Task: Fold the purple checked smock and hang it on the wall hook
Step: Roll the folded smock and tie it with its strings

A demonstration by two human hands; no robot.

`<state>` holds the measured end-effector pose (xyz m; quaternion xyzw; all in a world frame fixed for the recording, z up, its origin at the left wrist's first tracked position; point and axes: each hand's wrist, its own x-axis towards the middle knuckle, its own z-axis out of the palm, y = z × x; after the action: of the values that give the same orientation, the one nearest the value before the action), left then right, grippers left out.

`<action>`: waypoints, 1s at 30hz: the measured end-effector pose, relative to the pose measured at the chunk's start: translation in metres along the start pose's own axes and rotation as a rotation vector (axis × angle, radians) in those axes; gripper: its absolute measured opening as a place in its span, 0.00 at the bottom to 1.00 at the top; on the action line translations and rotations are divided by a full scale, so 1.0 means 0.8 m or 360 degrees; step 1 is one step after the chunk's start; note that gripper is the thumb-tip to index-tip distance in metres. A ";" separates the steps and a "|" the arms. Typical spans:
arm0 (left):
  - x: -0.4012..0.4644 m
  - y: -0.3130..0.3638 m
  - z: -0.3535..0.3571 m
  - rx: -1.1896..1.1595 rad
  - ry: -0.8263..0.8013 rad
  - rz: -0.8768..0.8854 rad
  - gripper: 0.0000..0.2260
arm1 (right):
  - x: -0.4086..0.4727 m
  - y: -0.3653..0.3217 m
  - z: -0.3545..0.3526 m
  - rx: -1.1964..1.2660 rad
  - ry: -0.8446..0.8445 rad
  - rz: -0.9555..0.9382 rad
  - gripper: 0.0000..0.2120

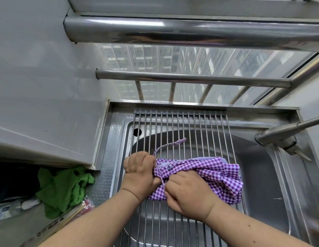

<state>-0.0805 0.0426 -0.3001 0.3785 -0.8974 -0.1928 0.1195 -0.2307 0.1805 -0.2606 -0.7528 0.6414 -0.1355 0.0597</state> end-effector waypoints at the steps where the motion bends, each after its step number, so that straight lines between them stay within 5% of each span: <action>1: -0.001 -0.001 -0.001 0.0014 0.0006 0.0009 0.16 | -0.001 -0.001 0.000 0.0000 -0.0010 -0.0016 0.11; 30: -0.006 -0.014 -0.002 0.0111 0.0103 0.0156 0.16 | -0.010 -0.019 0.001 -0.0065 -0.0130 -0.0115 0.12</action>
<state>-0.0693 0.0385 -0.3039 0.3442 -0.9166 -0.1429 0.1444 -0.2174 0.1909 -0.2587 -0.7814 0.6134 -0.0937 0.0655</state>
